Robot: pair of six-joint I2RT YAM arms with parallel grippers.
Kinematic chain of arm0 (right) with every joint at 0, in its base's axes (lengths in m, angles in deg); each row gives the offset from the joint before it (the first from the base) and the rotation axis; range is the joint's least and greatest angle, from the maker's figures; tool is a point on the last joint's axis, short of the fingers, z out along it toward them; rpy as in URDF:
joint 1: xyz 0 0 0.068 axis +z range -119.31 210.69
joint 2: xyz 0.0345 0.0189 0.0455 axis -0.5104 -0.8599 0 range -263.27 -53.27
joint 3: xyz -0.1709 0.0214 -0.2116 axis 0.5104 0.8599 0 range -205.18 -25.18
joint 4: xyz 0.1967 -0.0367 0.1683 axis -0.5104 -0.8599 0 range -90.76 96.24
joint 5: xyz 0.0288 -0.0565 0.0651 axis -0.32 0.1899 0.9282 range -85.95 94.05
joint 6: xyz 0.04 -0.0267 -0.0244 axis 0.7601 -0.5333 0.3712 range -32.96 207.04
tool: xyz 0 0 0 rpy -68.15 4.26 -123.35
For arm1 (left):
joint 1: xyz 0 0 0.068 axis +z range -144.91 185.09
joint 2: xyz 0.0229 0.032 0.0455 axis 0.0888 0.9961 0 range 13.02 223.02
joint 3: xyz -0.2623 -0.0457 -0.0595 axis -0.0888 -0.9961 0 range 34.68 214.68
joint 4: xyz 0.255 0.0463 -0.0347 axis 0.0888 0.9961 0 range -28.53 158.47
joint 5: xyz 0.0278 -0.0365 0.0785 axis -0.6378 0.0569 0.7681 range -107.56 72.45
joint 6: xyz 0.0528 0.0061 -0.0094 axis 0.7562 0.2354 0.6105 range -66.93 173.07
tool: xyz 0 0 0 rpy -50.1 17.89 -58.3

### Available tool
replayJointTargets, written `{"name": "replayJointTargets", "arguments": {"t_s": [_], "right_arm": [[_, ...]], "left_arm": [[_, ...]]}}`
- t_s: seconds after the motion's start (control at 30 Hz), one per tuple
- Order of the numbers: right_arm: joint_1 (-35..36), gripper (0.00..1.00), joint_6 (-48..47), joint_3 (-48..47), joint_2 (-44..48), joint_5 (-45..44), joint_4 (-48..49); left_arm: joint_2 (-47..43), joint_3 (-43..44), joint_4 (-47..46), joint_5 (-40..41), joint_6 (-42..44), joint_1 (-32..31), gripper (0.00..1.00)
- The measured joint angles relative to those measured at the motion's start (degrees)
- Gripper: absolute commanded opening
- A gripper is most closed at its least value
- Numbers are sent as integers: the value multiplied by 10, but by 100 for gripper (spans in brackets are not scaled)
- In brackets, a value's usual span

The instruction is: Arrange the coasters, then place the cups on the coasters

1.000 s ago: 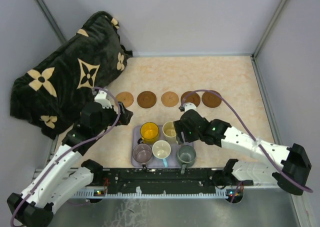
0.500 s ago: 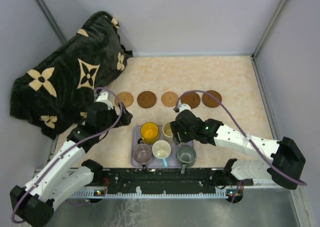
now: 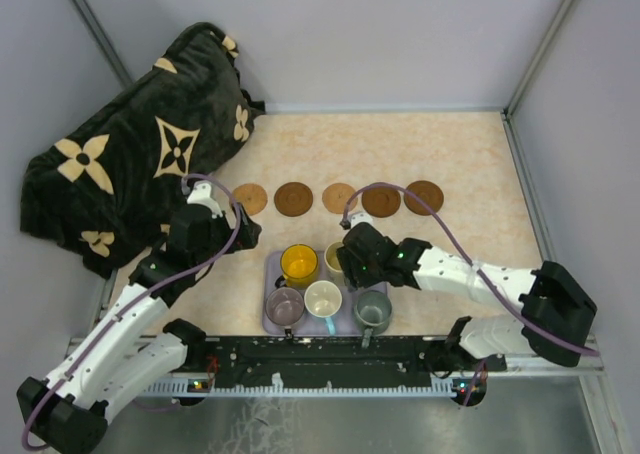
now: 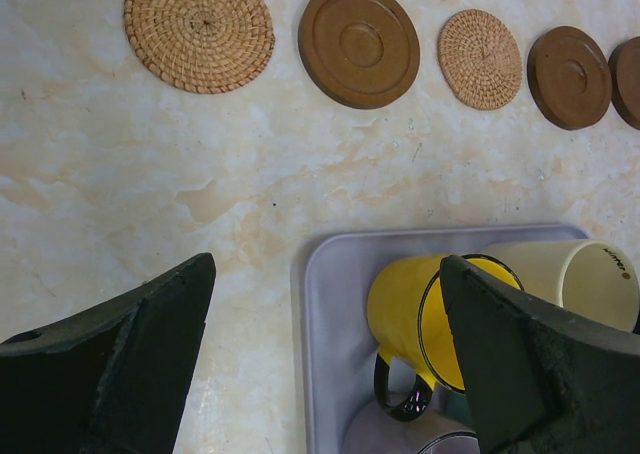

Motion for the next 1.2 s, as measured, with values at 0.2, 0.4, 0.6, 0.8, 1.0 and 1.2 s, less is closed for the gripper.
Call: {"name": "replayJointTargets", "arguments": {"t_s": [0.2, 0.4, 0.6, 0.8, 1.0, 1.2], "right_arm": [[0, 55, -7, 0, -22, 0, 5], [0, 52, -8, 0, -32, -1, 7], [1, 50, -11, 0, -42, -2, 9], [3, 46, -13, 0, -54, -2, 9], [3, 50, -13, -6, -62, -4, 8], [3, 51, -17, -26, -75, -15, 8]], "left_arm": [[-1, 0, 0, 3, 0, 0, 99], [-3, 0, 0, 3, 0, 0, 98], [-7, 0, 0, 3, -2, 0, 98], [-8, 0, 0, 3, -7, 0, 97], [-9, 0, 0, 3, -9, 0, 98], [-9, -2, -1, 3, -10, 0, 98]]}}
